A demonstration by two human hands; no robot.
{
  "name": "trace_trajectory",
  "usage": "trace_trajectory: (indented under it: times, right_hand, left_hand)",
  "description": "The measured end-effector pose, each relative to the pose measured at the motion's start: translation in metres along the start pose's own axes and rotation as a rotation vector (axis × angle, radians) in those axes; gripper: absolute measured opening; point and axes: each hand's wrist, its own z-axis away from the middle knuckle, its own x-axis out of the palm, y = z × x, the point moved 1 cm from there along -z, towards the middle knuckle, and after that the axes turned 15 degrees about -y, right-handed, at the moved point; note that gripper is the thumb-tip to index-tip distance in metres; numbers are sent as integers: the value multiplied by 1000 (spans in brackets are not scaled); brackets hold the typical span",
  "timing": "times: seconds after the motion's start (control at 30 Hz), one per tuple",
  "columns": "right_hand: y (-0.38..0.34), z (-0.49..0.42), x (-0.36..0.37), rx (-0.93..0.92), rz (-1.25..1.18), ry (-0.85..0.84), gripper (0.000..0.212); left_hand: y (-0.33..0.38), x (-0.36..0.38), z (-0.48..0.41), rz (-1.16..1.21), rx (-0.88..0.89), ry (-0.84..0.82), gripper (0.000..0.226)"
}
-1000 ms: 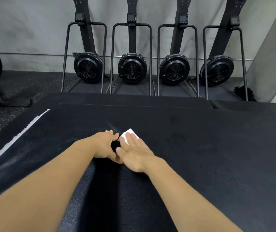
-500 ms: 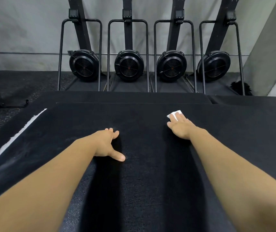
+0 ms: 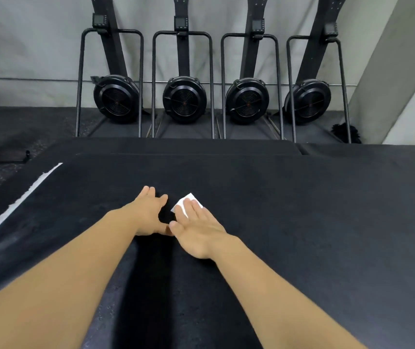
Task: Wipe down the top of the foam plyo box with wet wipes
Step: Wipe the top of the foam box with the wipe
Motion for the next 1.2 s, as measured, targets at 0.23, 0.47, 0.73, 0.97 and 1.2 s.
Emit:
trace_trajectory:
  times: [0.23, 0.47, 0.73, 0.97, 1.2]
  right_hand:
    - [77, 7, -40, 99, -60, 221, 40]
    - [140, 11, -70, 343, -144, 198, 51]
    - [53, 15, -16, 183, -40, 121, 56]
    - [-21, 27, 30, -14, 65, -9, 60]
    - [36, 37, -5, 12, -10, 102, 44]
  left_hand:
    - [9, 4, 7, -228, -150, 37, 87]
    - [4, 3, 3, -243, -148, 23, 87]
    - [8, 11, 10, -227, -164, 75, 81]
    - [-3, 38, 44, -143, -182, 224, 48]
    - [-5, 49, 82, -97, -176, 116, 62]
